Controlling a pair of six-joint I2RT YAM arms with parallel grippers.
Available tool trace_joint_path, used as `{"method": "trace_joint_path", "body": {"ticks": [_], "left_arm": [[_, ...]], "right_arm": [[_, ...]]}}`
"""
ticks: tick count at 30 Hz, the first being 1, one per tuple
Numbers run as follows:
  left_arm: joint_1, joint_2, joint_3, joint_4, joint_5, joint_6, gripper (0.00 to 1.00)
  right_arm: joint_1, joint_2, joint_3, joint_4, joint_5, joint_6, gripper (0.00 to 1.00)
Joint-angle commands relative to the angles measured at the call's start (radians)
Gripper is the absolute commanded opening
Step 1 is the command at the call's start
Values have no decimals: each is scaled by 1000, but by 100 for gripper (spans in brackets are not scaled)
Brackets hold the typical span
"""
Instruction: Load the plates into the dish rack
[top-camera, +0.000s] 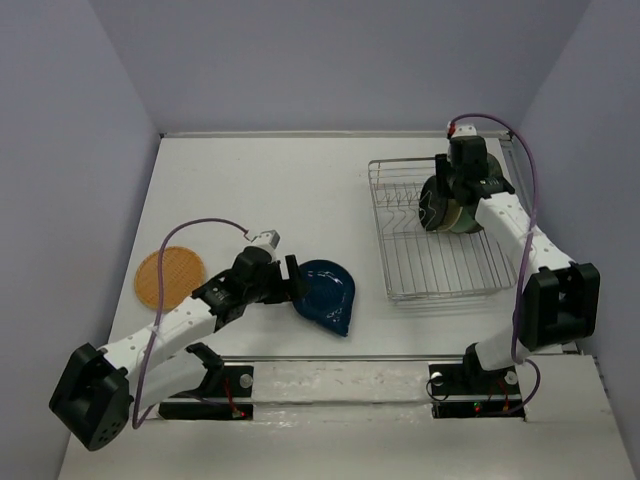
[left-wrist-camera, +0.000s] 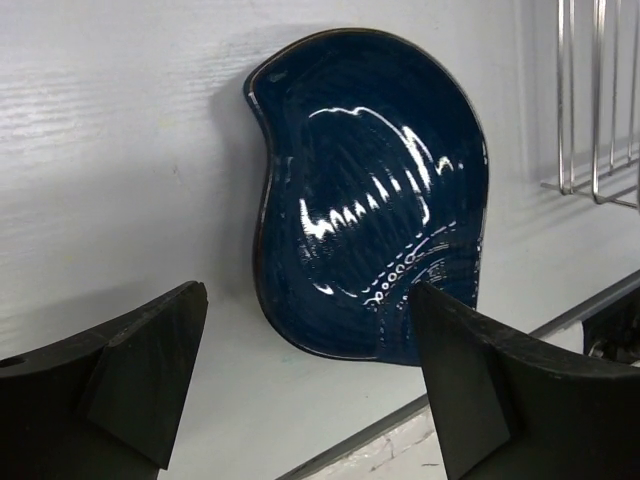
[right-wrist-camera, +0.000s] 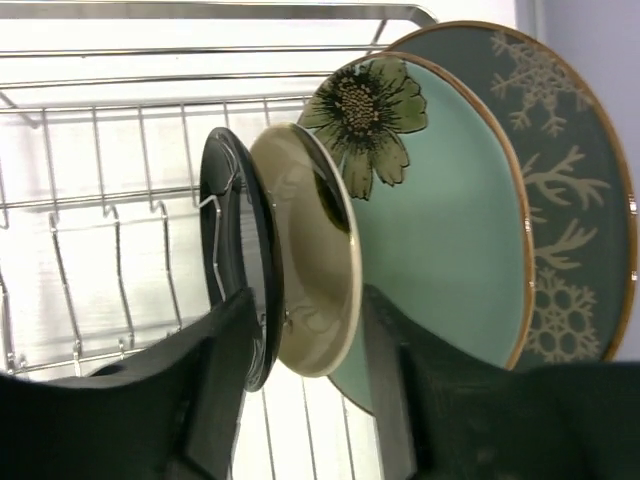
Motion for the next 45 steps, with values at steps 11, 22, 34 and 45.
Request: {"method": "trace_joint_path", "body": {"ticks": [11,22,34,45], "left_arm": [[-56,215,-96,205,-28,-64,67],[-59,159,-72,257,-36,-54,6],[83,-202,190,104,-90,26,5],[110,-276,174,292,104,-55,5]], "right_arm": [[2,-189,9,26,-237,185,68],[71,-298,-82,135,-714,303,86],[271,-307,-159,169,-843,349,93],[397,-252,-249,327,-906,479,94]]}}
